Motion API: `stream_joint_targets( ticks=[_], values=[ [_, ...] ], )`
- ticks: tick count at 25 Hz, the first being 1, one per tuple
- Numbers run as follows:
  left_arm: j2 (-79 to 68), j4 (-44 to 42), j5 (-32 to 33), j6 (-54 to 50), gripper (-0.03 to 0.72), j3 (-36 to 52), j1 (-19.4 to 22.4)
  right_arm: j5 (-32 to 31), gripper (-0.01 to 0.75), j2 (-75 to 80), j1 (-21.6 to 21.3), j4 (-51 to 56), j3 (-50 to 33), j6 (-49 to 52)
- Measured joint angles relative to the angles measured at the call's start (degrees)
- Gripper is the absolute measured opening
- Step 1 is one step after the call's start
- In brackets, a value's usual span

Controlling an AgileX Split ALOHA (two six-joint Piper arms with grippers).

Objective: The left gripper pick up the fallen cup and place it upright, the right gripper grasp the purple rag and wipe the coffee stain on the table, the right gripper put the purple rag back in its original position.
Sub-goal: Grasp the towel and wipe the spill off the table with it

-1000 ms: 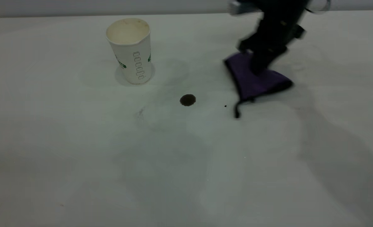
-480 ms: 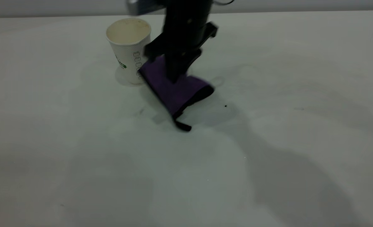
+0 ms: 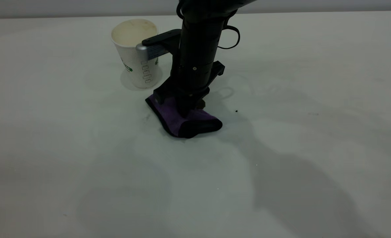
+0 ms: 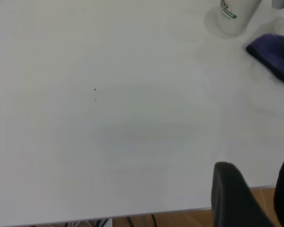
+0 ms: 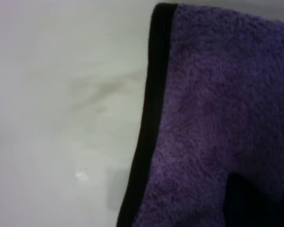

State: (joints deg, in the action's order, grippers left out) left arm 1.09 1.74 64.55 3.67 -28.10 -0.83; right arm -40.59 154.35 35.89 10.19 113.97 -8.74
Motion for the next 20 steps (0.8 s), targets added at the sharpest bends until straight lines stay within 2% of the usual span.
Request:
stream_joint_targets(
  ticks=[7,16,20],
  values=[
    [0.0,0.0,0.0,0.0,0.287,0.0,0.0,-1.9,0.051,0.2,-5.7,-10.9,0.6,12.9],
    [0.0,0.0,0.0,0.0,0.287,0.0,0.0,-11.3,0.066,0.2,-20.3,-13.6,0.9,16.7],
    [0.0,0.0,0.0,0.0,0.287,0.0,0.0,-13.5,0.121,0.2,-26.6,-11.3,0.9,15.3]
  ],
)
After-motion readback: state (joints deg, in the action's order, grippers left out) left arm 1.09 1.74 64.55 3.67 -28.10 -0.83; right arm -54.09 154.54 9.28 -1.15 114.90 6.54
